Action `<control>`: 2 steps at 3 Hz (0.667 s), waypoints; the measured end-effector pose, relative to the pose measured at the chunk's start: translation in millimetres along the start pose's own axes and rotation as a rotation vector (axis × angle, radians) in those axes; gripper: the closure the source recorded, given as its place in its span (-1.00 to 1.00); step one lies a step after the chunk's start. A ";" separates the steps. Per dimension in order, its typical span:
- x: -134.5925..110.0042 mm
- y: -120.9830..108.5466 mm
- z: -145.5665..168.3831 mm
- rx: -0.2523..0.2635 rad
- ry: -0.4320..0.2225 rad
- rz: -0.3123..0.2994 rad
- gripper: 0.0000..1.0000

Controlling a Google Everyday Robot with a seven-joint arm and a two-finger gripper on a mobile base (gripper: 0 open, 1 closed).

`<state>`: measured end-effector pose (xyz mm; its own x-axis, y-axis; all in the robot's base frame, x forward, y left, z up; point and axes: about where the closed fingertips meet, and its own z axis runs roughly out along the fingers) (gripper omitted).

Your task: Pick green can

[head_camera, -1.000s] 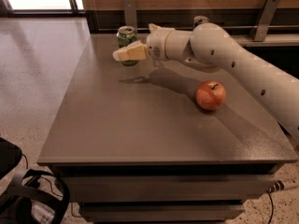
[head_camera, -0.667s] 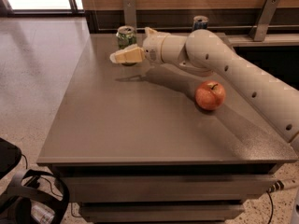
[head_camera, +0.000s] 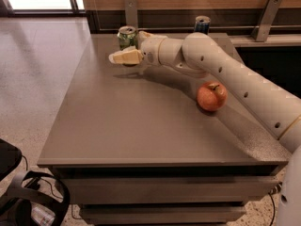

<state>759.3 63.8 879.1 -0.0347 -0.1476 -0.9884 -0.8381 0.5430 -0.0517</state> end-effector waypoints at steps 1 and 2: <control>-0.2 1.7 1.4 -0.003 0.000 0.000 -0.27; -0.4 3.7 3.4 -0.007 0.000 0.000 0.17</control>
Offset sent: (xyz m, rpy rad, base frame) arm -0.0007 0.0021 -0.0001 0.0000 0.0006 0.0028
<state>758.0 68.7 878.8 -0.0349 -0.1475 -0.9885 -0.8419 0.5373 -0.0504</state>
